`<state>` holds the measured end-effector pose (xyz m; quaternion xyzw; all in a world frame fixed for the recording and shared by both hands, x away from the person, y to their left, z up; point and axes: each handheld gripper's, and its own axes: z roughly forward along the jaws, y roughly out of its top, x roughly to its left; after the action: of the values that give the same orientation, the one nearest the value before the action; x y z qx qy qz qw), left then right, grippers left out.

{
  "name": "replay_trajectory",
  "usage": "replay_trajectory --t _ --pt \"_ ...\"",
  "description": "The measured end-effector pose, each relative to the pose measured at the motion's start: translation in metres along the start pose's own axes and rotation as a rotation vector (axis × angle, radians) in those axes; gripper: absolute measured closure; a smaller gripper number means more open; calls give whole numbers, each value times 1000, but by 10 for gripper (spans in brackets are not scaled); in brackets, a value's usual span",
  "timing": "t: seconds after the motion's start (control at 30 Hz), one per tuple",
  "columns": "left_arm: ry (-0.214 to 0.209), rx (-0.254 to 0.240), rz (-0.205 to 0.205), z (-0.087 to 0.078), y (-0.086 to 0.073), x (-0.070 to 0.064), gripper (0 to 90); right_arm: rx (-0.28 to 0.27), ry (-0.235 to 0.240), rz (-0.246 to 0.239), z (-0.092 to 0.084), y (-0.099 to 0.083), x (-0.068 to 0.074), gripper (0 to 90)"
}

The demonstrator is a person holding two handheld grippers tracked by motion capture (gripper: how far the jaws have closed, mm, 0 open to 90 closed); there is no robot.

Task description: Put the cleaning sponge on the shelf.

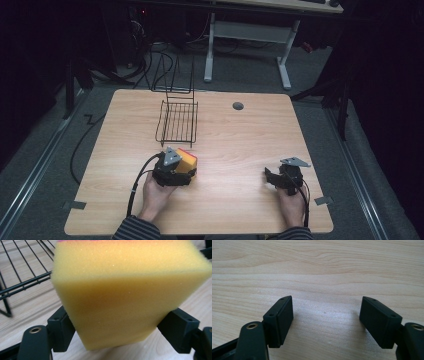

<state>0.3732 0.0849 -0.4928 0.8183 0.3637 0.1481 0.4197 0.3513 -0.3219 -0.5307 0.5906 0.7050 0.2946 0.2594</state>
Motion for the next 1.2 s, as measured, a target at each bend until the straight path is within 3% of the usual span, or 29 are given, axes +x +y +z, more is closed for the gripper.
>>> replay_trajectory --t 0.27,0.6,1.2 --pt "-19 -1 -19 -25 -1 16 230 0 -1 -1 0 0 0 274" --pt "-39 12 -10 -42 5 30 233 0 -1 -1 0 0 0 274" --pt "5 -4 -18 -61 31 59 231 0 0 -1 0 0 0 274"
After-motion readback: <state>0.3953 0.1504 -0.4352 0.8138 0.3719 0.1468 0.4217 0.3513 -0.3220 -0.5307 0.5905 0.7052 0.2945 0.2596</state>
